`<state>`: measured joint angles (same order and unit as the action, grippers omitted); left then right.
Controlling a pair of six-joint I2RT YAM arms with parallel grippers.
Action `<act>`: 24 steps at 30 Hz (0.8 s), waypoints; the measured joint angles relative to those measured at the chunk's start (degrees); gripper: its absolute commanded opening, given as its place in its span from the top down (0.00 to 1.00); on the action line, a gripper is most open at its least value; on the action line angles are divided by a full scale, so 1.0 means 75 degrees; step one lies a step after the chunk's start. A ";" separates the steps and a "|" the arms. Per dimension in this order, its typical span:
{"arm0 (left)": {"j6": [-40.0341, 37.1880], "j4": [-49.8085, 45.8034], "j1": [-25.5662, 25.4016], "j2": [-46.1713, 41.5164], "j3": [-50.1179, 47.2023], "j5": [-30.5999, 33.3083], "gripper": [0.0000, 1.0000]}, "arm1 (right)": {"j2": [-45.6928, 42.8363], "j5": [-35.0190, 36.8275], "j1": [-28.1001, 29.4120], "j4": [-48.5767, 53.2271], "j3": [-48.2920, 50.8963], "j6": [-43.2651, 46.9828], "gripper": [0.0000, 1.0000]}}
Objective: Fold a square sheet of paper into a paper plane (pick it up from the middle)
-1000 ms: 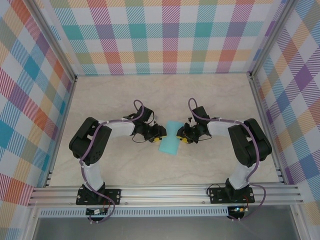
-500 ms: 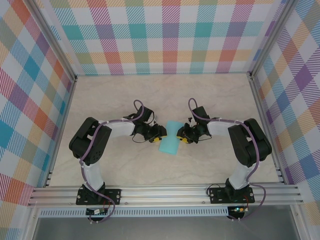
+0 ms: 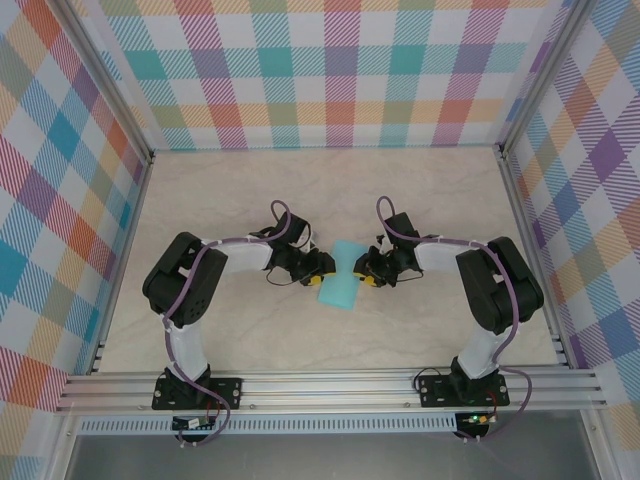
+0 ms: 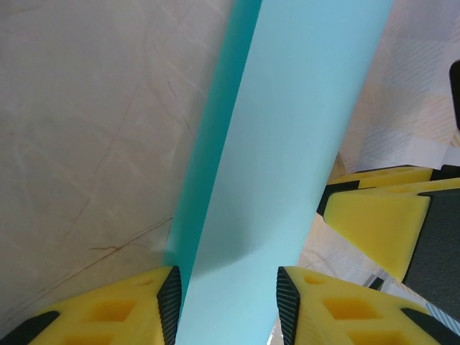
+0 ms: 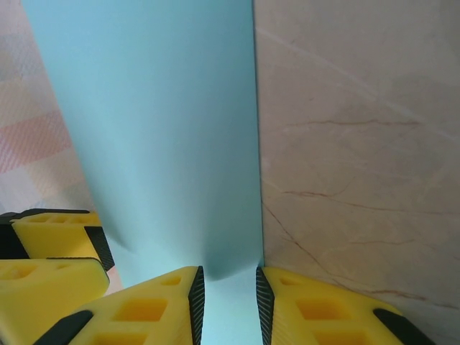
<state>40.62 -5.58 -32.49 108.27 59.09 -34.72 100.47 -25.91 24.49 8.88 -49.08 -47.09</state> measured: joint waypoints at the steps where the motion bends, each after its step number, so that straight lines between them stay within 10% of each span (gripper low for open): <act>1: 0.0000 0.0003 0.0000 0.0000 0.0000 -0.0023 0.59 | 0.0000 0.0000 0.0000 0.0000 0.0000 -0.0003 0.71; 24: 0.0154 0.0764 0.0073 0.0300 0.0443 -0.0641 0.77 | -0.1020 0.0291 0.0003 0.0370 0.0239 0.0379 0.62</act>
<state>41.78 0.14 -31.94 110.52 62.41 -39.53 92.82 -23.73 24.51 11.66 -47.29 -44.25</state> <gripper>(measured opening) 0.248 0.372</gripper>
